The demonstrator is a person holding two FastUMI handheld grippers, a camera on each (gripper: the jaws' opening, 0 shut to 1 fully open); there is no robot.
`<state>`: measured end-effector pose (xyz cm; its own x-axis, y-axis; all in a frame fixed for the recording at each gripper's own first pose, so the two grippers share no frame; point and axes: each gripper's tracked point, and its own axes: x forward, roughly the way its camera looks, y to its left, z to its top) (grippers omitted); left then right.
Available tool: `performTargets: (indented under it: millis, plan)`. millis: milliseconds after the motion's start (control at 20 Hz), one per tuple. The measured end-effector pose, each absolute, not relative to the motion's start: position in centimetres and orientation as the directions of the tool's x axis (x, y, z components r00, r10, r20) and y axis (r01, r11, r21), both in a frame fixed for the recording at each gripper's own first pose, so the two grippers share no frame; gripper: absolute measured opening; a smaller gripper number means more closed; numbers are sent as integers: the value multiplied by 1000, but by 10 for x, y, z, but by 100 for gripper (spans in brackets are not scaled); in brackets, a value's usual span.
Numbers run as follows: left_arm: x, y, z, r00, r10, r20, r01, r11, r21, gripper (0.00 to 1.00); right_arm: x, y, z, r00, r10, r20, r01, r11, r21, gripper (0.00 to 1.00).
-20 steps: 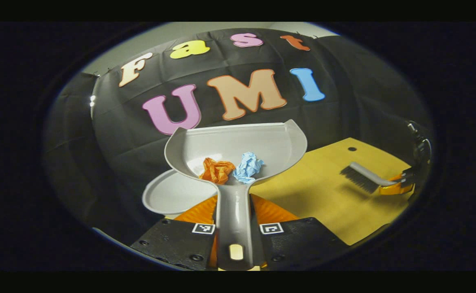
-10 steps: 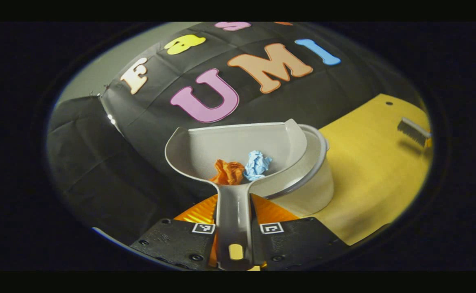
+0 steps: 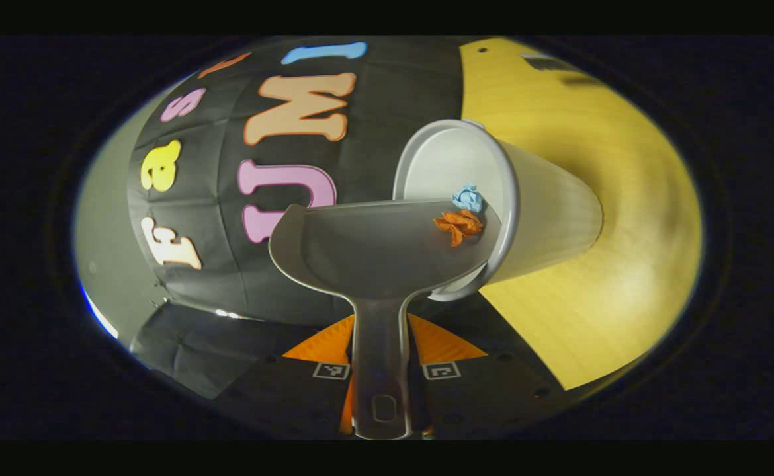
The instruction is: Pick up the small broom and dustpan from the desktop, sweep the trash into the dustpan with the broom, and then empty the trash into the garbage bin.
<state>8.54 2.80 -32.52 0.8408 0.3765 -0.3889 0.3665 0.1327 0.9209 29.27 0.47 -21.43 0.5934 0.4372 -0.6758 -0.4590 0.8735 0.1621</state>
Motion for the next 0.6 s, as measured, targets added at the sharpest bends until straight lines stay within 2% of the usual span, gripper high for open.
performTargets:
  millis: [100,200,300,400,600]
  plan:
    - [84,29,-323,843,368,-393,392,82,916,26,292,6,-213,599,440,-669,-472,869,149,24]
    - [86,31,-323,839,361,-406,384,134,913,25,291,5,-214,603,437,-667,-474,869,141,24]
    - [82,29,-316,828,381,-410,331,259,908,25,292,5,-213,609,431,-666,-467,874,139,24]
    - [78,22,-310,822,377,-427,251,433,866,26,292,5,-213,615,419,-668,-451,882,139,24]
    - [79,-19,-306,839,300,-453,103,731,674,25,292,6,-210,633,409,-657,-408,898,166,24]
